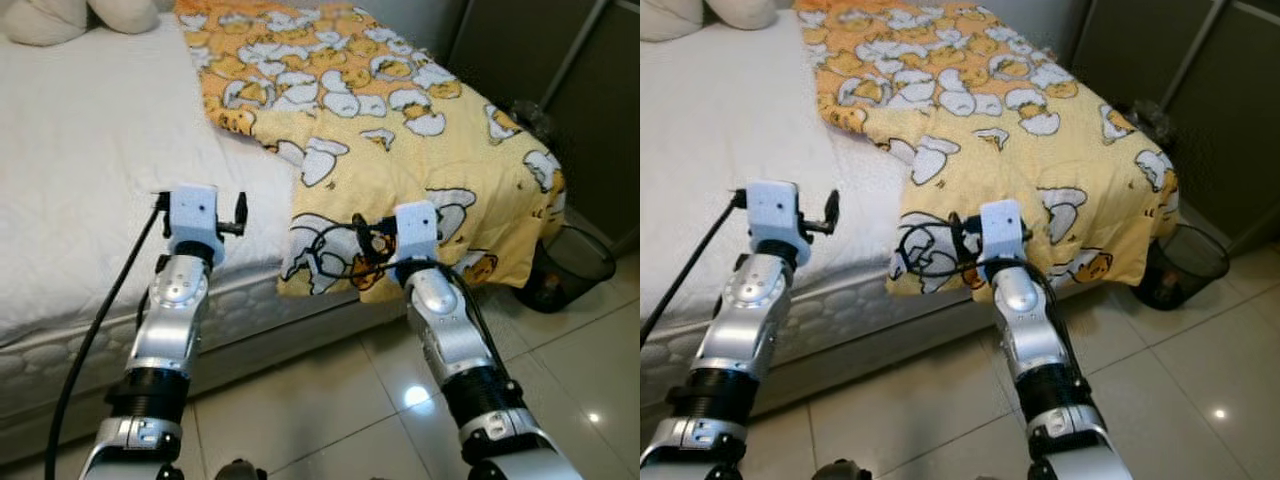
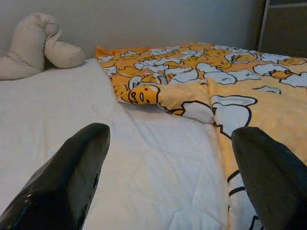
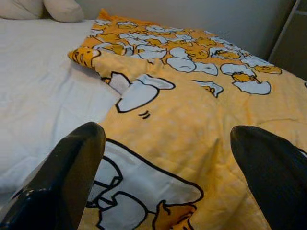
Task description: Clean up the room
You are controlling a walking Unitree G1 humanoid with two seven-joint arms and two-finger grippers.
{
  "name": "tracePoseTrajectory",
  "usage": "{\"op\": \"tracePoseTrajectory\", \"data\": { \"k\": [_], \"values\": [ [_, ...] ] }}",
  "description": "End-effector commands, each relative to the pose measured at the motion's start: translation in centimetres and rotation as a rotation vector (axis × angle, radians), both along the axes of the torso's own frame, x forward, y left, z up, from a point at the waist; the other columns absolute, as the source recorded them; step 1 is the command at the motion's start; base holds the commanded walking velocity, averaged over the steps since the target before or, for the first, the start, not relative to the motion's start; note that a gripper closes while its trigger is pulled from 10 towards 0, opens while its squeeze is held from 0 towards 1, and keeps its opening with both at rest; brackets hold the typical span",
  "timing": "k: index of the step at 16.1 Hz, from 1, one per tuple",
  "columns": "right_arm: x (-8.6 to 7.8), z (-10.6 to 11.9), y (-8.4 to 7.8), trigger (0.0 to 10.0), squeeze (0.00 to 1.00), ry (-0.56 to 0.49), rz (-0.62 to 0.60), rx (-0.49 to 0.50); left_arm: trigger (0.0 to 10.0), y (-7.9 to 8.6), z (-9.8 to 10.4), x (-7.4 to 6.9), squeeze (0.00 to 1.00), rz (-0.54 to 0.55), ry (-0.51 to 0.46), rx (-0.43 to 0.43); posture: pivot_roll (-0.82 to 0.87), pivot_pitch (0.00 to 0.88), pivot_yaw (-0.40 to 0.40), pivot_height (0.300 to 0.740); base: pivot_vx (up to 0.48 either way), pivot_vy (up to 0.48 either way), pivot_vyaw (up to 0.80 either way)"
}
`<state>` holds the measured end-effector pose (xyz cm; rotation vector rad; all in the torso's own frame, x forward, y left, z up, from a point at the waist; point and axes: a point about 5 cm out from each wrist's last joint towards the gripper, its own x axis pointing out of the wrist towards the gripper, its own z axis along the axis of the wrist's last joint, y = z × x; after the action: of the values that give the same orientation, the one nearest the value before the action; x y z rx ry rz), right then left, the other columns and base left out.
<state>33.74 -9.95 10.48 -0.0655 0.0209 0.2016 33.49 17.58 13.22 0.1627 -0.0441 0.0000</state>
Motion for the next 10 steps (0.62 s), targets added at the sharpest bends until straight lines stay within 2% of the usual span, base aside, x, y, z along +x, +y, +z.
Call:
{"op": "tracePoseTrajectory", "data": {
  "k": [1, 3, 10],
  "values": [
    [0.36, 0.65, 0.0, 10.0, 0.0, -0.023, 0.003, -0.007, 10.0, -0.16, 0.63, 0.36, 0.0, -0.005, -0.022, 0.007, -0.05, 0.034, -0.043, 0.74, 0.472, 0.0, 0.0],
    [0.41, 0.75, 0.17, 10.0, 0.0, -0.027, 0.008, -0.004, 10.0, -0.23, 0.69, 0.5, 0.0, -0.013, -0.024, 0.002, -0.05, 0.027, -0.043, 0.74, 0.371, 0.3, 0.0],
    [0.46, 0.54, 0.13, 10.0, 0.0, -0.011, 0.001, 0.006, 10.0, -0.26, 1.09, 1.0, 0.0, -0.025, -0.037, 0.02, -0.05, 0.027, -0.041, 0.74, 0.0, 0.432, -0.76]
  ]
}}
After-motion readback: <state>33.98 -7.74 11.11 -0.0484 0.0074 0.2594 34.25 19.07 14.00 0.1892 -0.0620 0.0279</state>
